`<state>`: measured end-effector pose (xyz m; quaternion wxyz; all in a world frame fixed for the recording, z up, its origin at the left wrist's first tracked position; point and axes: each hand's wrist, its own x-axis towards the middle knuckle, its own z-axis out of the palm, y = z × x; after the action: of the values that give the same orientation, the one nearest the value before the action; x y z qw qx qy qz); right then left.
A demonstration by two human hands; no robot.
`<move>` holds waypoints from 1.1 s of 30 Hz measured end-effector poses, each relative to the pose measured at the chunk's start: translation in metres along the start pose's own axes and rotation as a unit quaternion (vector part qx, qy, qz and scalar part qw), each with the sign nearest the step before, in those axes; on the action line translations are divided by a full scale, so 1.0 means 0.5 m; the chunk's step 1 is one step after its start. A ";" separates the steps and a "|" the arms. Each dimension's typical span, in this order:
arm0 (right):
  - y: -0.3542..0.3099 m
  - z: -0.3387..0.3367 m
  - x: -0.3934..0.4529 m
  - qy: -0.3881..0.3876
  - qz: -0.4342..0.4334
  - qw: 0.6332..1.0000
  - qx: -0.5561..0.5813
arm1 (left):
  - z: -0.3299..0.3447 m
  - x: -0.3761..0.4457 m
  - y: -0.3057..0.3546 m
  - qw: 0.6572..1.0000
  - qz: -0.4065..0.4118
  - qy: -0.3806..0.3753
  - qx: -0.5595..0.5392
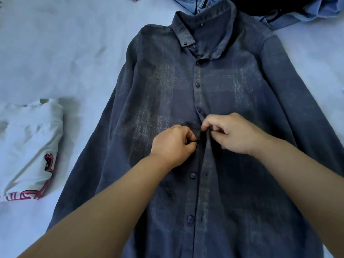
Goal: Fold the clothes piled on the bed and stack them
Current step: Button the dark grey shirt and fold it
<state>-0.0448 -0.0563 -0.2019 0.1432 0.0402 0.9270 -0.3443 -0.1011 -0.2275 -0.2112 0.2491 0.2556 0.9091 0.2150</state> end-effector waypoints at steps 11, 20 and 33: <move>0.024 0.077 -0.002 0.147 -0.125 0.980 0.041 | -0.041 0.028 0.002 0.953 -0.127 -0.131 -0.241; 0.030 0.109 -0.003 0.221 -0.129 0.965 0.059 | -0.054 0.053 0.008 0.941 -0.172 -0.178 -0.230; 0.031 0.123 0.002 0.232 -0.129 0.963 0.037 | -0.015 0.008 0.015 0.996 -0.020 -0.062 -0.059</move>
<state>-0.0284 -0.0843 -0.2561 -0.1232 0.0042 0.9187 -0.3753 -0.1054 -0.2214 -0.2028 0.3242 0.2352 0.8824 0.2468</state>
